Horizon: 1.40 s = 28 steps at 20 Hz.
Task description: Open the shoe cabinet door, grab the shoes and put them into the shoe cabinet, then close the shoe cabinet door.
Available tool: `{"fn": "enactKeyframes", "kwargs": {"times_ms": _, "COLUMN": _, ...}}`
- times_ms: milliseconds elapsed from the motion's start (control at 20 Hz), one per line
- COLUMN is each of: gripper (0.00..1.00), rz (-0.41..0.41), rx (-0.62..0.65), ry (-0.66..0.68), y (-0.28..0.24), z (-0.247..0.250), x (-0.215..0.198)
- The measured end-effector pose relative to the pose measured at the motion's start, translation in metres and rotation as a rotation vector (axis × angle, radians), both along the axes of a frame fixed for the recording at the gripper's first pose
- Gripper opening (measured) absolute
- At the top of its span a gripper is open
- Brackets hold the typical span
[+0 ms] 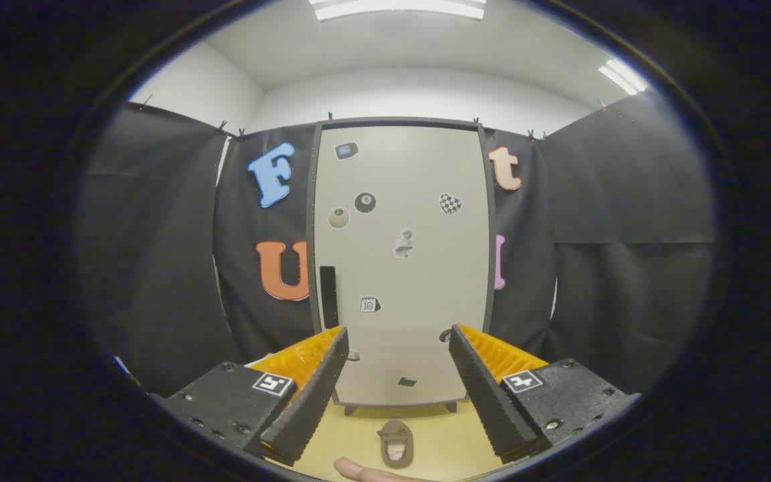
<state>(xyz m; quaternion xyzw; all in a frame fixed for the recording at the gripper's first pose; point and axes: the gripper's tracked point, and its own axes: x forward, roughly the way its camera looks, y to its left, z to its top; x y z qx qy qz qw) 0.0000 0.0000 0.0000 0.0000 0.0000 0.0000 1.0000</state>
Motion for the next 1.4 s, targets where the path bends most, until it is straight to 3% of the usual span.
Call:
{"fn": "enactKeyframes", "kwargs": {"times_ms": 400, "gripper": 0.99, "rz": 0.035, "rx": 0.033, "ry": -0.012, "y": 0.009, "z": -0.001, "x": 0.018}}
{"fn": "enactKeyframes", "kwargs": {"times_ms": 600, "gripper": 0.99, "rz": 0.009, "rx": 0.011, "ry": -0.042, "y": 0.004, "z": 0.006, "x": 0.035}}
{"fn": "enactKeyframes", "kwargs": {"times_ms": 800, "gripper": 0.99, "rz": 0.051, "rx": 0.004, "ry": -0.083, "y": 0.019, "z": 0.011, "x": 0.062}}
{"fn": "enactKeyframes", "kwargs": {"times_ms": 1050, "gripper": 0.99, "rz": 0.047, "rx": -0.012, "ry": -0.051, "y": 0.032, "z": 0.002, "x": 0.116}}
{"fn": "enactKeyframes", "kwargs": {"times_ms": 1400, "gripper": 0.99, "rz": 0.195, "rx": 0.027, "ry": -0.02, "y": 0.099, "z": -0.009, "x": 0.192}}
